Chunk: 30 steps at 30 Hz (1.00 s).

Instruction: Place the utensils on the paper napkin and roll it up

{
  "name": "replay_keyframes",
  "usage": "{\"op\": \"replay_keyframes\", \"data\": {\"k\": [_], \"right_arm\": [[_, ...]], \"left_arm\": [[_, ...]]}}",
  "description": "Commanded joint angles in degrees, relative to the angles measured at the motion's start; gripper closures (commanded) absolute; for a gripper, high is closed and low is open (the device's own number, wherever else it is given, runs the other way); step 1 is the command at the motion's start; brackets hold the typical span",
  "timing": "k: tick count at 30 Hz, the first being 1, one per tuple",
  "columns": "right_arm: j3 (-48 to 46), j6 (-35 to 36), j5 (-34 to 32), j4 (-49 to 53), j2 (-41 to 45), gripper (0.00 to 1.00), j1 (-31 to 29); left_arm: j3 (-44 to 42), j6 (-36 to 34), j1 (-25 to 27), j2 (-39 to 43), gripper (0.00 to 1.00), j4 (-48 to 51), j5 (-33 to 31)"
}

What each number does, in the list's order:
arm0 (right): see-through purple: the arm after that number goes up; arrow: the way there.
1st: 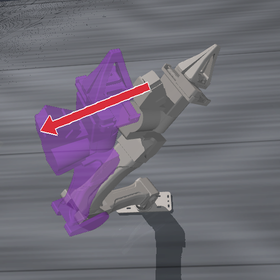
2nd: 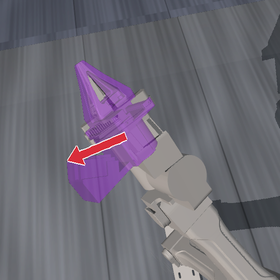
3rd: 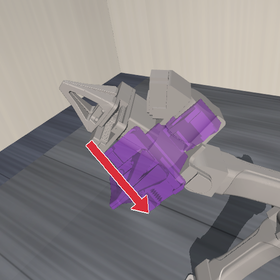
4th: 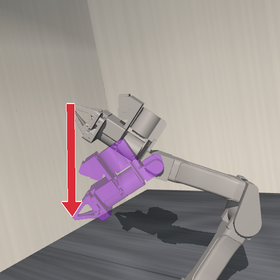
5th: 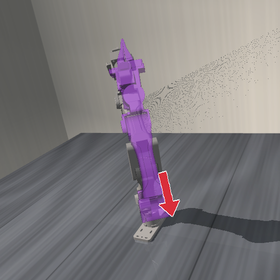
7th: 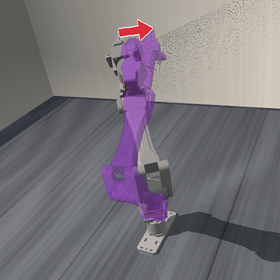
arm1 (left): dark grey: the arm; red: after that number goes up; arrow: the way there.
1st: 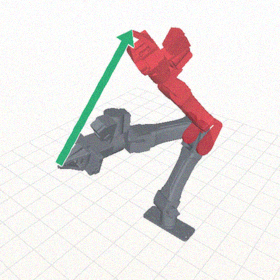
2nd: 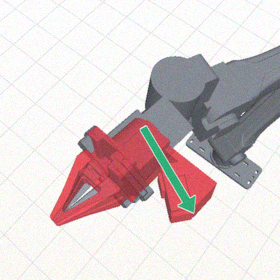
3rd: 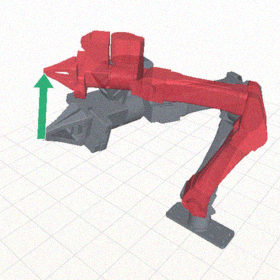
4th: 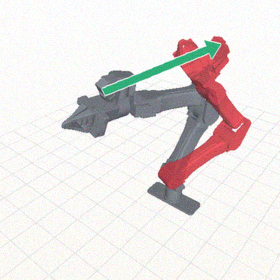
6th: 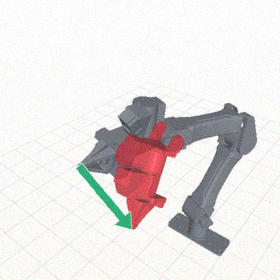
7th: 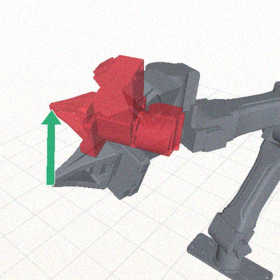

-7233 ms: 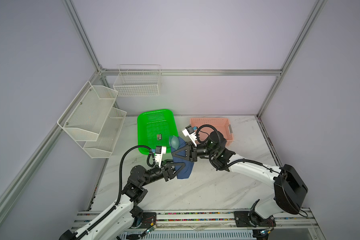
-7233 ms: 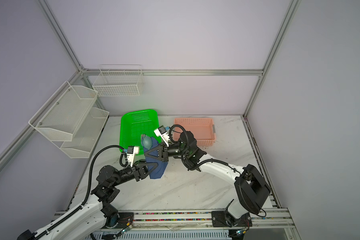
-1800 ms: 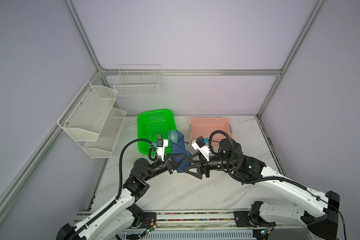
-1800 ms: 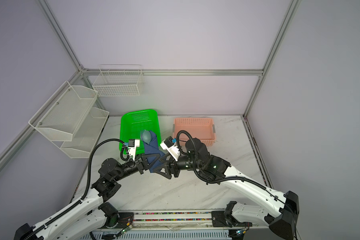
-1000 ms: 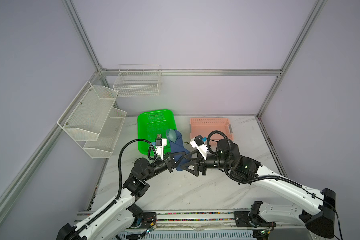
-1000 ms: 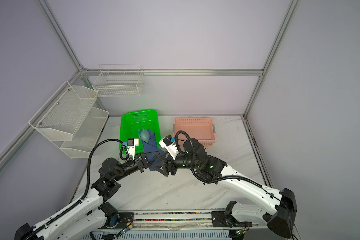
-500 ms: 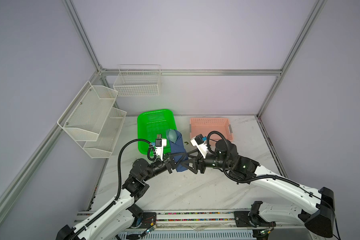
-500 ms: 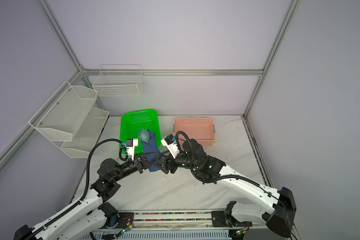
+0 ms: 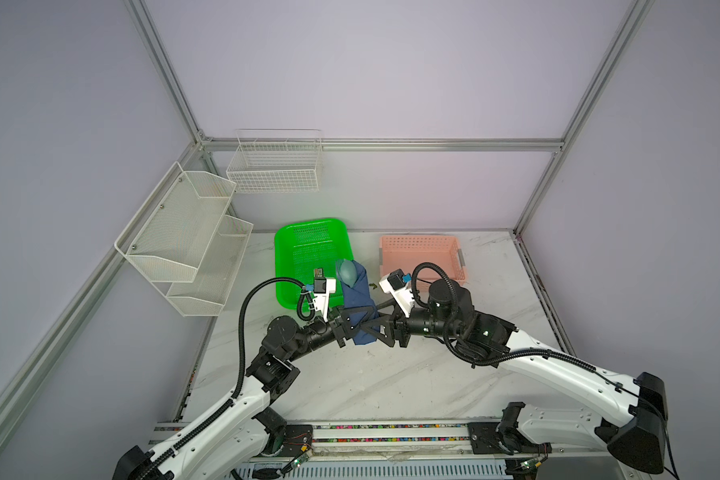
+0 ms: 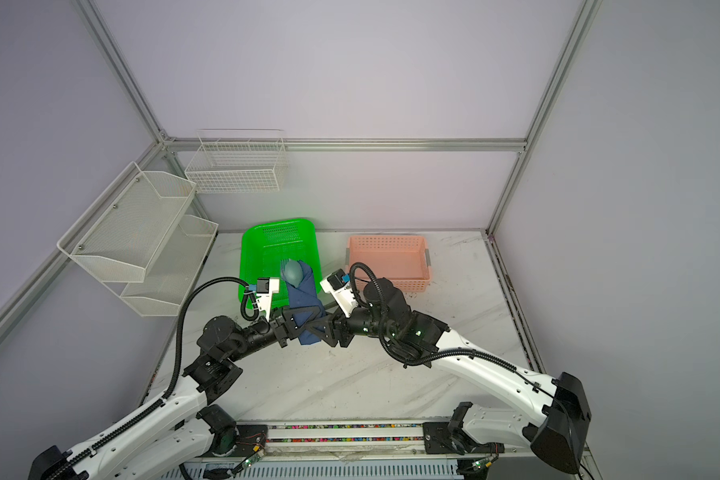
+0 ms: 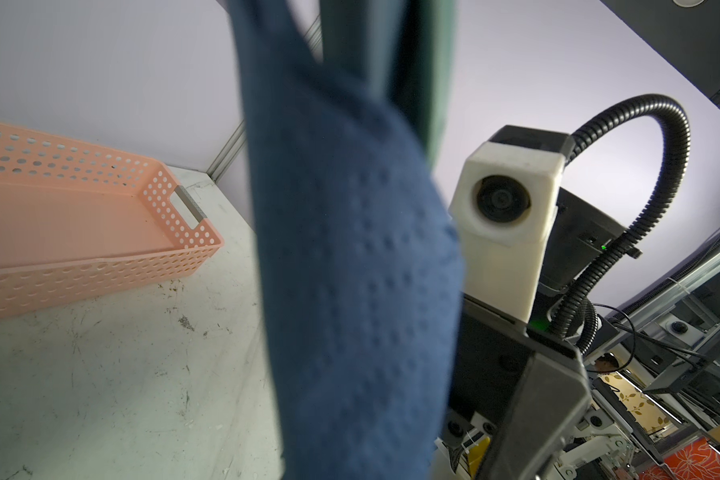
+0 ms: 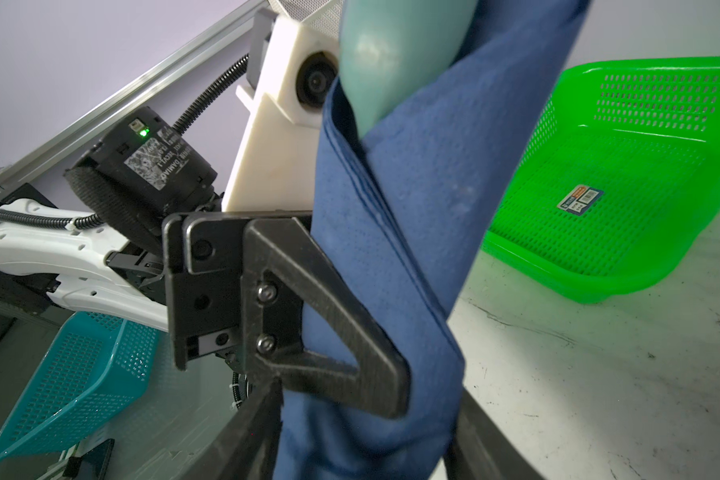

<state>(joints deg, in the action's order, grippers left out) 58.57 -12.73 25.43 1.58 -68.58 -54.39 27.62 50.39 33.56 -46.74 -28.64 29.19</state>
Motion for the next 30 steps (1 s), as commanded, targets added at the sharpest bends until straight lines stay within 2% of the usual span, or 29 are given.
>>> {"op": "replay_keyframes", "data": {"k": [1, 5, 15, 18, 20, 22, 25, 30], "right_arm": [[0.1, 0.2, 0.6, -1.4, 0.1, 0.45, 0.0], [0.1, 0.3, 1.8, -2.0, -1.9, 0.51, 0.0], [-0.7, -0.3, 3.2, -4.3, -3.0, 0.55, 0.1], [-0.6, 0.8, 1.7, -2.8, -3.0, 0.5, 0.0], [-1.0, 0.3, -1.5, -2.1, -1.6, 0.42, 0.0], [-1.6, -0.2, -4.1, -1.2, 0.3, 0.39, 0.3], [-2.5, 0.2, -0.7, -1.7, 1.7, 0.38, 0.7], [-3.2, 0.8, 6.1, -3.7, -1.0, 0.38, 0.6]], "left_arm": [[4.7, 0.4, 0.4, -0.2, 1.0, -4.4, 0.8], [4.8, 0.6, 0.4, -0.7, 1.0, -5.1, 1.2], [4.0, 1.3, 0.4, 0.2, 1.0, -5.5, 1.2], [3.9, 1.2, 0.4, 0.4, 1.0, -5.6, 1.3], [3.6, 0.8, 0.4, 1.1, 1.0, -5.6, 1.0], [3.2, 0.3, 0.4, 1.9, 1.0, -5.6, 0.2], [2.9, 0.2, 0.4, 2.8, 1.0, -5.6, -0.5], [4.1, 1.3, 0.4, 1.8, 1.0, -6.0, 0.6]]}}
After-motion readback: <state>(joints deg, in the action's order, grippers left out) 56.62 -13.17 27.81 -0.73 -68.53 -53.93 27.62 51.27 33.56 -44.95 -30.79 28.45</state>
